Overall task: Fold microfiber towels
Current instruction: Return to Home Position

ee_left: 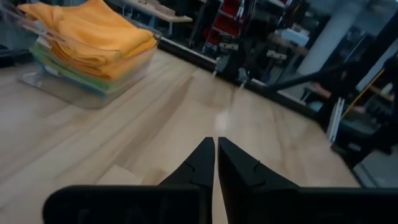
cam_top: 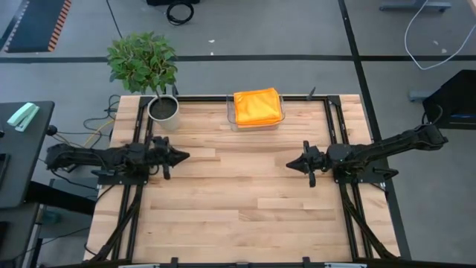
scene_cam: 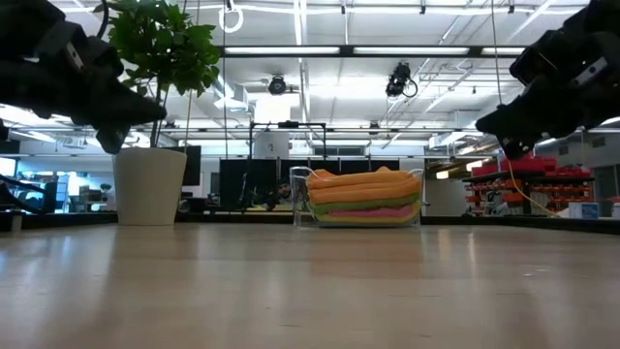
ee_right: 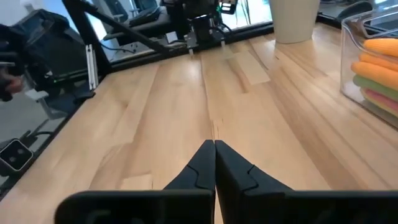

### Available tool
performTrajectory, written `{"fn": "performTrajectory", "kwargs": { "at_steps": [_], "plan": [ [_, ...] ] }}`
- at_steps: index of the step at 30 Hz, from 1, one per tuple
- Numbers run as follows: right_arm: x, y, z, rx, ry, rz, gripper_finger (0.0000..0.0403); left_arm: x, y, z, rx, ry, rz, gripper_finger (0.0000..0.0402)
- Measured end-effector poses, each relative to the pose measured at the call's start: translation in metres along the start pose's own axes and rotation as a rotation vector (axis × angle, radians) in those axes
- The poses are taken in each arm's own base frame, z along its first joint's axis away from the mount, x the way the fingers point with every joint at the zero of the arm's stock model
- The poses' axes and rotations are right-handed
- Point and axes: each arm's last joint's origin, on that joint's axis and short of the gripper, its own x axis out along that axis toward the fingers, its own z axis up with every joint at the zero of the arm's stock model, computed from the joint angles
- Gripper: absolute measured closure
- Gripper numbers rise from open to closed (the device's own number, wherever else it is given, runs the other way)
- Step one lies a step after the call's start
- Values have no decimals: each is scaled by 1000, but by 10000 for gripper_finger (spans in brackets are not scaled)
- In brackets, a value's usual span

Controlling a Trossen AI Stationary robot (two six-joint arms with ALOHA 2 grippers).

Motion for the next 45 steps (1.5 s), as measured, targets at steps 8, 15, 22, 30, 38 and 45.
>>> {"fn": "performTrajectory", "kwargs": {
  "at_steps": [8, 15, 22, 30, 38, 45],
  "plan": [
    [0, 0, 0, 29, 3, -5, 379, 2, 1, -3, 25, 31, 15, 384],
    [0, 0, 0, 40, 3, -6, 379, 3, 1, -3, 23, 25, 13, 384],
    [0, 0, 0, 60, 3, -6, 378, 3, 1, -3, 22, 22, 12, 370],
    [0, 0, 0, 88, 3, -5, 378, 3, 1, -2, 23, 21, 11, 373],
    [0, 0, 0, 90, 2, -5, 378, 3, 1, -2, 22, 21, 11, 380],
    [0, 0, 0, 90, 2, -5, 378, 3, 1, -2, 22, 21, 11, 367]
  ]
}}
